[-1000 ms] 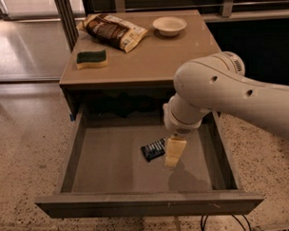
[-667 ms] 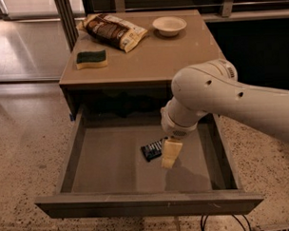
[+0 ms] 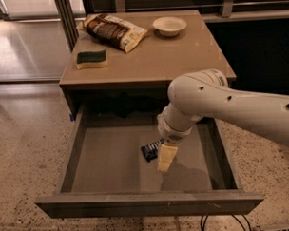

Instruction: Pick rxbar blueberry from top drawer and place on counter

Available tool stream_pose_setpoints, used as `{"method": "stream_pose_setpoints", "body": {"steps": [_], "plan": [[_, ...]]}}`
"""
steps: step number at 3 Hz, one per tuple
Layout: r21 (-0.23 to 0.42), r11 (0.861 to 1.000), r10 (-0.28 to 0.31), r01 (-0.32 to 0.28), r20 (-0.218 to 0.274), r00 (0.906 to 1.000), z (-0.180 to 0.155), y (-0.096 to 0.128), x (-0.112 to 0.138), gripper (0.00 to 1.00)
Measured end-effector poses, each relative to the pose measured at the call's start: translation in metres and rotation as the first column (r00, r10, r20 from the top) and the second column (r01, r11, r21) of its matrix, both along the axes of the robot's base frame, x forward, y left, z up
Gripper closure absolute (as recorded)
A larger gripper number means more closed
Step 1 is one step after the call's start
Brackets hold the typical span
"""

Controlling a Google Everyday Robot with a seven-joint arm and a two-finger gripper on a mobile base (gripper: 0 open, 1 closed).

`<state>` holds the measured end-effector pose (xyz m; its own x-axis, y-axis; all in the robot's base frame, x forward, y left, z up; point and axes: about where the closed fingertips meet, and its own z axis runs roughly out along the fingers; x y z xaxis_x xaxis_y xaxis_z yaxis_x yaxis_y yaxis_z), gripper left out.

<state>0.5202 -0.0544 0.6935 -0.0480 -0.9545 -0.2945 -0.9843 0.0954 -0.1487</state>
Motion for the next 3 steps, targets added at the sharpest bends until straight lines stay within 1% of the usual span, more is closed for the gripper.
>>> {"method": "stream_pose_setpoints", "body": {"steps": [1,3], "plan": [[0.019,1.0,0.015,-0.015,-0.012,0.9998,-0.013,0.011,0.002,0.0],[0.048,0.996,0.072,-0.071,-0.01,0.9974,-0.036,0.042,0.014,0.0]]}}
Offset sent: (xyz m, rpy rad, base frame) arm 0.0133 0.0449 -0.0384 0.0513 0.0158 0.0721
